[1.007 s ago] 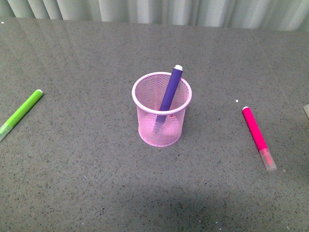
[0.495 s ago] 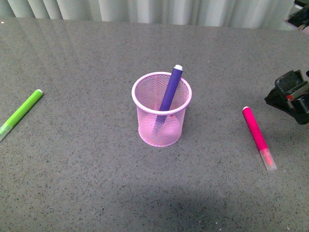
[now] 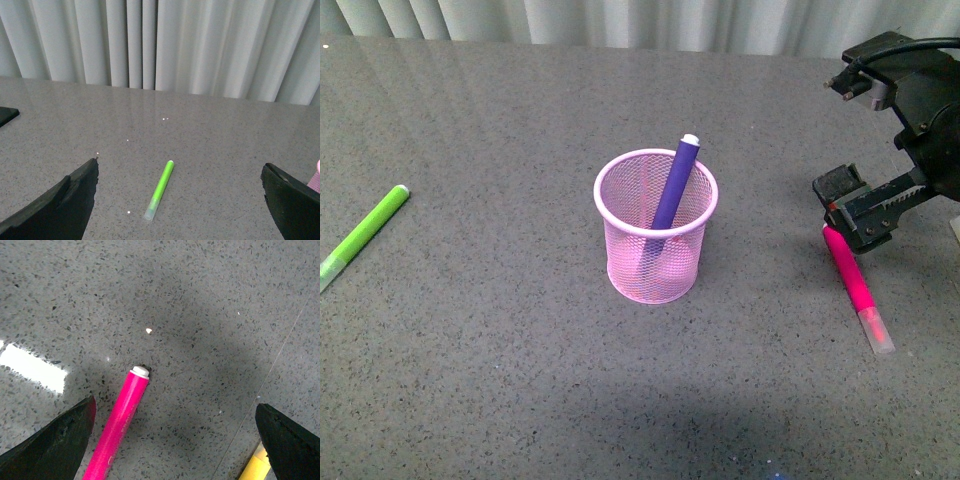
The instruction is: Insert purple and pink pens into pink cup
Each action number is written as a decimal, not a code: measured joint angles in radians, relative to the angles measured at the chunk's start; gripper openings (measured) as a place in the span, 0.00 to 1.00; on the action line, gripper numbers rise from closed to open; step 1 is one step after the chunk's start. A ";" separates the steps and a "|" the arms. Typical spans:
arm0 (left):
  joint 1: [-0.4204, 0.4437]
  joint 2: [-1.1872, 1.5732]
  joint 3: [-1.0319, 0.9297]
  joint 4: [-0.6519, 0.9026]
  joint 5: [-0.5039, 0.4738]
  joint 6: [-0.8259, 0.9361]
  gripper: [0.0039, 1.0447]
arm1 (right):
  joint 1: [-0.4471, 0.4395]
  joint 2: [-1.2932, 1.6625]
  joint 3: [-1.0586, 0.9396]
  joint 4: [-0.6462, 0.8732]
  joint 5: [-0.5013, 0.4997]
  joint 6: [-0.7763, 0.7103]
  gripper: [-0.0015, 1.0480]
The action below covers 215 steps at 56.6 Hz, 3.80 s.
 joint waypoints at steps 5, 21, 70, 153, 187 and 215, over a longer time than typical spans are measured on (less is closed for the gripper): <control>0.000 0.000 0.000 0.000 0.000 0.000 0.93 | 0.014 0.028 0.016 -0.005 0.025 0.027 0.93; 0.000 0.000 0.000 0.000 0.000 0.000 0.93 | 0.050 0.095 0.059 -0.026 0.073 0.094 0.93; 0.000 0.000 0.000 0.000 0.000 0.000 0.93 | 0.088 0.211 0.144 -0.115 0.090 0.224 0.16; 0.000 0.000 0.000 0.000 0.000 0.000 0.93 | 0.445 -0.095 -0.002 0.451 0.354 0.970 0.08; 0.000 0.000 0.000 0.000 0.000 0.000 0.93 | 0.450 -0.165 -0.051 0.477 0.321 0.926 0.94; 0.000 0.000 0.000 0.000 0.000 0.000 0.93 | 0.119 -0.882 -0.410 0.161 0.078 0.644 0.93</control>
